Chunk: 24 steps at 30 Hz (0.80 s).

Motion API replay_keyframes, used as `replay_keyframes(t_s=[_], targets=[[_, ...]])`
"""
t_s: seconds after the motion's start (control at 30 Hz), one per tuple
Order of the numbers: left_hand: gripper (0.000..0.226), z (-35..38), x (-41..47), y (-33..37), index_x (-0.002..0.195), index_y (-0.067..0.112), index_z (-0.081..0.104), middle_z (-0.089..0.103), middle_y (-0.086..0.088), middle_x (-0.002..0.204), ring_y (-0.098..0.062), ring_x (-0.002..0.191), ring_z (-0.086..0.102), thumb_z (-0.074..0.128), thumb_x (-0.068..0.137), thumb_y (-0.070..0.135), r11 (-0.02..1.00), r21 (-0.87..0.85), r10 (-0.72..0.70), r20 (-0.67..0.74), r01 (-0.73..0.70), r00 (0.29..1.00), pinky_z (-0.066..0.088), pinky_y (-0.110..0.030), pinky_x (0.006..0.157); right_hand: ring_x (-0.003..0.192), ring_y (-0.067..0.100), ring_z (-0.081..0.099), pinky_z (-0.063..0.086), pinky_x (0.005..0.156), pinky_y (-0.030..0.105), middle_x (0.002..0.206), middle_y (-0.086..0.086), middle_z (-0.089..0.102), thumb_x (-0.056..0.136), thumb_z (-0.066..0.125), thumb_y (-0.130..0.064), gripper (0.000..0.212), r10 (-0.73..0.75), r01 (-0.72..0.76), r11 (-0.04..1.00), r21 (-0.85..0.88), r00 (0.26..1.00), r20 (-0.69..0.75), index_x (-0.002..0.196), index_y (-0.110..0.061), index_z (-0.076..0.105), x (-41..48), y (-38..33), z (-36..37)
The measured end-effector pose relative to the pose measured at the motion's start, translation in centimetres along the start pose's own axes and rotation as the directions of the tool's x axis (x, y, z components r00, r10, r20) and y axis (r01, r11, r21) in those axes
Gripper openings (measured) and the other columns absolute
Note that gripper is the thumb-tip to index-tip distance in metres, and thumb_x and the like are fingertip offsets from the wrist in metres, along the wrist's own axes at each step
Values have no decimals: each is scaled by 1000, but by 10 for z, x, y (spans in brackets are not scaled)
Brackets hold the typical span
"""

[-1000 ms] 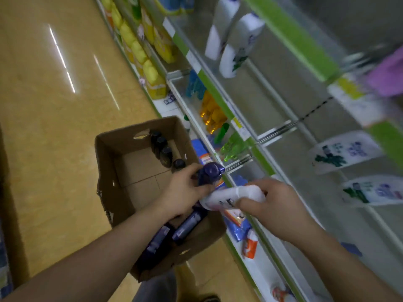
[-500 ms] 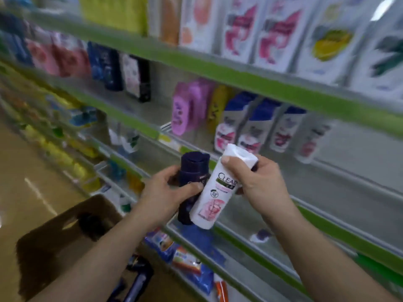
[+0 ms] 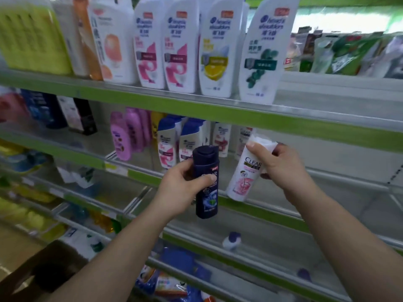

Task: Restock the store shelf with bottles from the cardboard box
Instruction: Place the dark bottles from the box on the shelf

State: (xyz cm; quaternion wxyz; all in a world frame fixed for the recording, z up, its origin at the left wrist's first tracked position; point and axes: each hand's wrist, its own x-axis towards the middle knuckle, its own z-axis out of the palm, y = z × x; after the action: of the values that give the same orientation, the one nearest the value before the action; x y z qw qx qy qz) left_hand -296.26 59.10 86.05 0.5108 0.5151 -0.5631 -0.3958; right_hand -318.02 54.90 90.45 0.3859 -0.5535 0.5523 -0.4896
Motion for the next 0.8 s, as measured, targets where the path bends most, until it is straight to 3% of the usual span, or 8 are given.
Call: replay_keyframes(t_s=[0.07,0.13,0.27,0.37,0.5,0.57,0.67,0.8], targets=[[26,2,8,-1,98,33,71,77,15,93,0,88,71,79,81,15,1000,7,10,30,-10,999,55,-15,75,77,15,73,59,65,37,87,0,76,82,77,-43,31,4,-5,1000,-6,999,-41,97,-16,71,12,0,-2],[25,3,17,-5,101,29,73,77,11,96,-5,93,72,80,81,16,1000,1,11,35,-11,999,57,-29,85,82,18,73,62,72,45,97,7,75,80,79,-42,37,37,-39,999,-17,996,-85,101,-13,72,28,2,-2],[24,-2,27,-9,101,27,74,78,7,98,-12,96,72,80,81,16,1000,-18,24,46,-24,999,56,-42,93,90,23,73,63,77,44,94,3,76,75,78,-57,47,107,-117,987,-108,990,-93,95,-14,73,63,0,6],[25,-12,34,-11,103,25,73,77,8,98,-11,94,72,80,80,19,1000,-16,25,46,-25,999,57,-44,92,89,16,68,61,80,39,92,-2,71,84,71,-53,31,166,-174,969,-174,984,-62,84,-22,68,91,2,12],[28,-27,42,-16,105,27,73,77,8,100,-11,97,72,81,80,21,999,-30,17,45,-16,999,57,-46,93,96,15,62,56,76,33,113,1,68,94,61,-49,34,231,-203,945,-255,969,86,113,-21,67,119,9,21],[30,-35,45,-17,107,28,72,76,9,102,-10,98,71,81,79,22,999,-31,13,49,-12,999,57,-44,93,91,11,63,55,82,35,99,-3,70,96,57,-48,26,239,-199,944,-265,962,131,105,-26,68,120,7,27],[31,-45,47,-18,109,27,72,76,9,101,-7,96,71,81,79,21,999,-33,13,39,-11,999,57,-37,91,97,12,64,55,79,35,101,-5,70,93,58,-55,39,222,-181,947,-267,966,132,118,-25,66,124,8,29],[31,-53,49,-18,110,26,71,76,10,98,-3,91,71,80,80,20,999,-45,20,44,-18,999,58,-30,85,115,19,61,54,94,42,117,0,69,94,53,-60,48,224,-152,926,-347,958,177,127,-27,63,125,5,27]])
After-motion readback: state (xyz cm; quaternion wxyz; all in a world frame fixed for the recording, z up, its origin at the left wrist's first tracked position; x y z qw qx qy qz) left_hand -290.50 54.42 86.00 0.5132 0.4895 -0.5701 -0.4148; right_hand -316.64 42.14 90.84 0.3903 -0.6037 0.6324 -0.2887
